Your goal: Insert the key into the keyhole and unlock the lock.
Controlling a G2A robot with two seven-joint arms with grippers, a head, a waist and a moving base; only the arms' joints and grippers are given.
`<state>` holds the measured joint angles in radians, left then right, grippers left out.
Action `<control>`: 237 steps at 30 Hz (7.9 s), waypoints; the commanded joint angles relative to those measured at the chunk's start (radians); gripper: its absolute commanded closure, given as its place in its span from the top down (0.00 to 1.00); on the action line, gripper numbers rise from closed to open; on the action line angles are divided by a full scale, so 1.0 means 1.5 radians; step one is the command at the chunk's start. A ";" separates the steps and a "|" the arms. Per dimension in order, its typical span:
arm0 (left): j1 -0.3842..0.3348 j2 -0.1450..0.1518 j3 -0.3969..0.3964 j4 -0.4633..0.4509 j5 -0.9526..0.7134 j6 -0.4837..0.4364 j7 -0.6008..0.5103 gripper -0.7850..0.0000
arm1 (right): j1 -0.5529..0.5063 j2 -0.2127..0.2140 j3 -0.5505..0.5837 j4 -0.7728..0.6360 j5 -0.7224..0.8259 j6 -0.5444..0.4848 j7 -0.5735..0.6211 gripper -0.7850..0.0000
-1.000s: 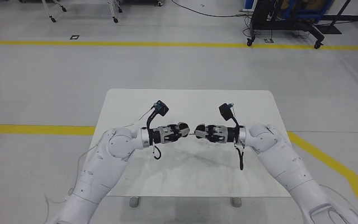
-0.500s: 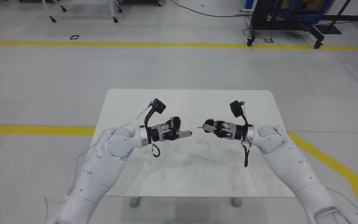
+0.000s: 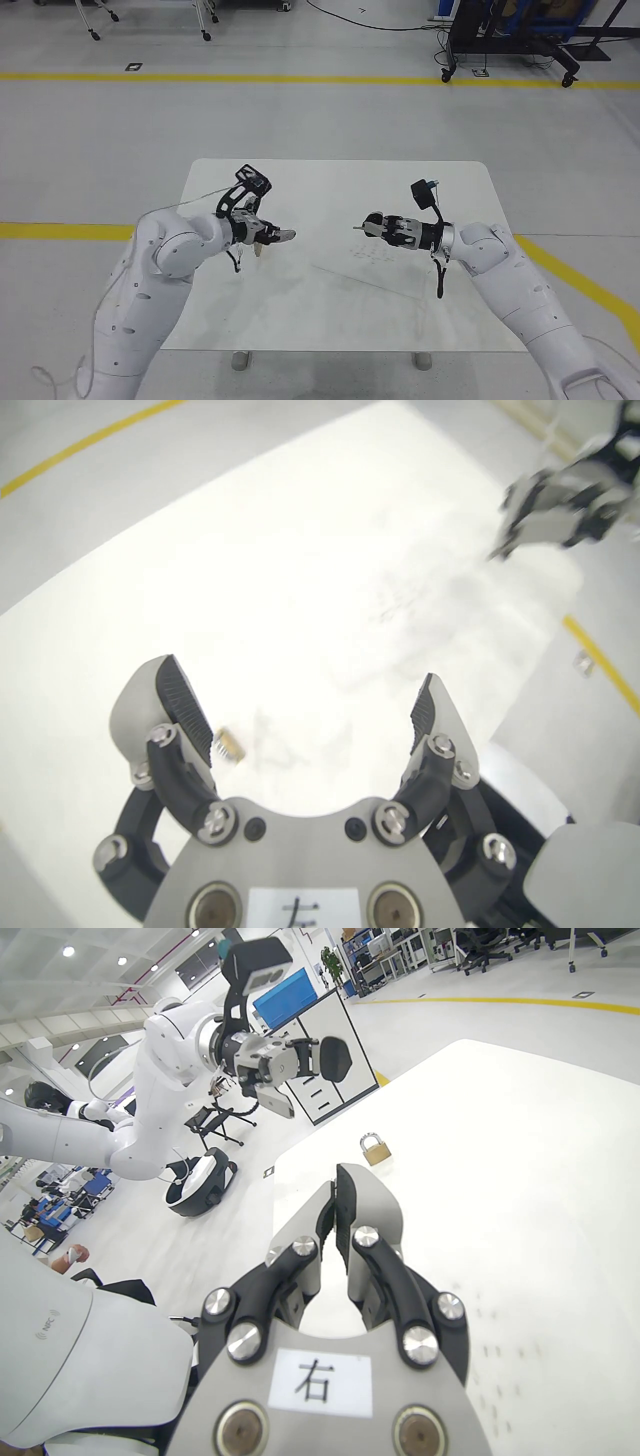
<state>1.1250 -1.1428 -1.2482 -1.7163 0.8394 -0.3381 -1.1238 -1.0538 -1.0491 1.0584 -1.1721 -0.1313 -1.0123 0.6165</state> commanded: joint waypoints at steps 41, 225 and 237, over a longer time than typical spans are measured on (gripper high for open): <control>-0.073 -0.038 0.159 0.181 0.184 0.248 -0.057 0.00 | 0.000 0.000 0.000 0.000 0.000 0.000 0.000 0.00; -0.206 -0.167 0.174 0.525 -0.878 0.228 0.364 0.00 | -0.119 -0.085 -0.012 -0.227 0.276 0.648 -0.248 0.00; -0.206 -0.171 0.173 0.525 -0.873 0.246 0.345 0.00 | -0.082 -0.102 -0.036 -0.204 0.220 0.677 -0.288 0.00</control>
<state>0.8157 -1.3990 -0.9877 -0.9291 -0.4703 0.0316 -0.6065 -1.1787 -1.2007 1.0041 -1.4799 0.2049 0.0005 0.1899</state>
